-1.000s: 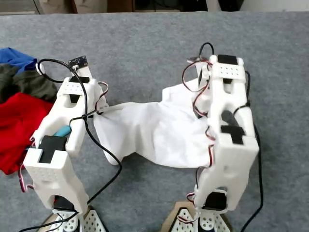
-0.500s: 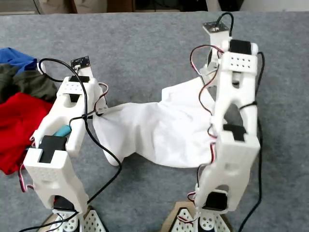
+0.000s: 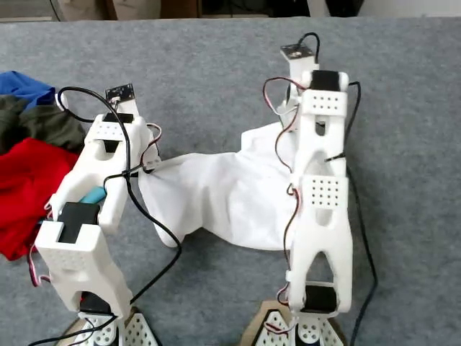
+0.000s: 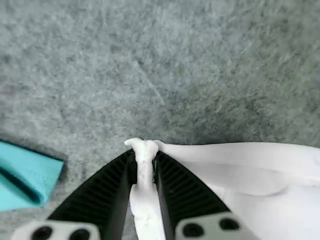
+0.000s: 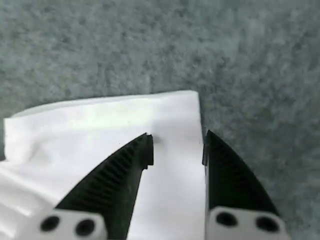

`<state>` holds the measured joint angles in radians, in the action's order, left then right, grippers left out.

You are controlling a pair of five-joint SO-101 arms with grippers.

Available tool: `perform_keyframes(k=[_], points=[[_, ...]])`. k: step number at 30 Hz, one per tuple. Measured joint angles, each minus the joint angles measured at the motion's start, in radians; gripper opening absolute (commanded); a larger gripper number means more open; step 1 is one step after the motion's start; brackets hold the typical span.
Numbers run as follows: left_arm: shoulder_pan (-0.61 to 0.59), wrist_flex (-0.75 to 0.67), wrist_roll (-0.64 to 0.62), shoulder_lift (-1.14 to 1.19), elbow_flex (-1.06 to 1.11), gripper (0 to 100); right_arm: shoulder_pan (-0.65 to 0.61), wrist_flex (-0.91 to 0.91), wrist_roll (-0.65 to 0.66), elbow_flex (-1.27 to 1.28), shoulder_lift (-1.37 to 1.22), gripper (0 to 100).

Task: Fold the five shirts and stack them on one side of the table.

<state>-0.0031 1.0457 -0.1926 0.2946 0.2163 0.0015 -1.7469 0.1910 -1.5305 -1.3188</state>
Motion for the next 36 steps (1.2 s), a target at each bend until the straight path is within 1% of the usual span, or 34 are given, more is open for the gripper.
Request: perform_keyframes(k=[4, 15, 20, 28, 30, 32, 33, 35, 36], points=[[0.000, 0.000, 0.000, 0.000, 0.000, 2, -0.020, 0.002, 0.000, -0.020, -0.006, 18.1], [0.000, 0.000, 0.000, 0.000, 0.000, 2, -0.020, 0.097, -0.005, -0.020, -0.012, 18.1], [0.000, 0.000, 0.000, 0.000, 0.000, 2, -0.020, 0.176, -0.006, 0.081, -0.012, 18.1], [0.000, 0.000, 0.000, 0.000, 0.000, 2, -0.020, 0.180, -0.006, 0.097, -0.011, 17.5], [0.000, 0.000, 0.000, 0.000, 0.000, 2, -0.020, 0.180, -0.006, 0.097, -0.011, 12.9], [0.000, 0.000, 0.000, 0.000, 0.000, 2, -0.020, 0.178, -0.006, 0.097, -0.011, 3.0], [0.000, 0.000, 0.000, 0.000, 0.000, 2, -0.018, 0.178, -0.006, 0.097, -0.011, 0.0], [0.000, 0.000, 0.000, 0.000, 0.000, 2, -0.017, 0.176, -0.006, 0.097, -0.011, 2.7], [0.000, 0.000, 0.000, 0.000, 0.000, 2, -0.015, 0.176, -0.006, 0.097, -0.011, 2.3]])
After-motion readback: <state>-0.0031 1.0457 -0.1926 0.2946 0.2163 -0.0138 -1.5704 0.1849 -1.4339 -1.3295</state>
